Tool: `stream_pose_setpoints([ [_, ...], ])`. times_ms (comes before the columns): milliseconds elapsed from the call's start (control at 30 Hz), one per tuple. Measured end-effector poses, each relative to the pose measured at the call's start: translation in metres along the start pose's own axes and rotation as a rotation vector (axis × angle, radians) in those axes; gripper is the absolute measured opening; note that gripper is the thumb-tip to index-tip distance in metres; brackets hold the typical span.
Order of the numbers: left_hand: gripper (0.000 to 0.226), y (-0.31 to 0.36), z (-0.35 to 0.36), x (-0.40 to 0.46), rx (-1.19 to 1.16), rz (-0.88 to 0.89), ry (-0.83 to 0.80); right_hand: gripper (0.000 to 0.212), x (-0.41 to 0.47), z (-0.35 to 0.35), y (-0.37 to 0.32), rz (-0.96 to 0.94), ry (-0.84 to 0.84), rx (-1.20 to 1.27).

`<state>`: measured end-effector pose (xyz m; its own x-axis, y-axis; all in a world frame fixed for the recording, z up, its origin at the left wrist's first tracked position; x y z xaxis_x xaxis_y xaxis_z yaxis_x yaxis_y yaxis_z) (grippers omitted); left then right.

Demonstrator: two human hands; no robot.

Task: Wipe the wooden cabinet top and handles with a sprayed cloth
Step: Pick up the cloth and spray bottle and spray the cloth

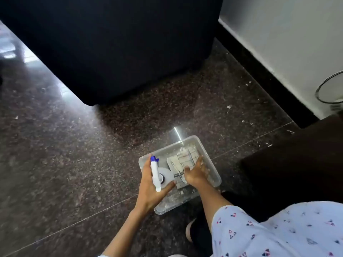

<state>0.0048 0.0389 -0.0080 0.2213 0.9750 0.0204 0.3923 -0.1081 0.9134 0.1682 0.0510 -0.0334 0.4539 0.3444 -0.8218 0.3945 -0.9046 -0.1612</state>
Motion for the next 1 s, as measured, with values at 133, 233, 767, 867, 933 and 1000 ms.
stream_pose_setpoints([
  [133,0.063,-0.002,0.007,0.009,-0.03,0.003,0.113,0.075,0.02,0.006,-0.005,0.086,-0.074,0.068],
  [233,0.07,-0.006,0.017,0.007,-0.049,-0.034,0.127,0.076,0.035,0.016,-0.005,0.095,-0.075,0.073],
  [767,0.063,-0.013,0.027,0.01,-0.05,-0.068,0.221,0.039,0.057,0.013,-0.004,0.104,0.353,-0.001],
  [867,0.061,-0.009,0.026,0.01,-0.066,-0.066,0.227,0.019,0.059,0.026,-0.006,0.026,0.184,0.147],
  [933,0.06,-0.009,0.025,0.01,-0.074,-0.071,0.236,0.015,0.057,0.03,-0.009,-0.002,0.13,0.206],
  [1000,0.058,-0.011,0.026,0.01,-0.081,-0.074,0.228,0.026,0.055,0.03,-0.011,0.003,0.098,0.275],
])
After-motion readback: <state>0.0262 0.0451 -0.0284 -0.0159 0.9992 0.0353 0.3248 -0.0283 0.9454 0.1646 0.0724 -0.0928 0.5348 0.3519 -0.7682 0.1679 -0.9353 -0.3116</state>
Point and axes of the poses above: each hand's wrist, its own x-axis towards the middle knuckle, its own z-axis out of the palm, y = z × x, the point moved 4 cm from there along x, towards the middle knuckle, and after that the axes turned 14 degrees about z, right-handed, at the moved point
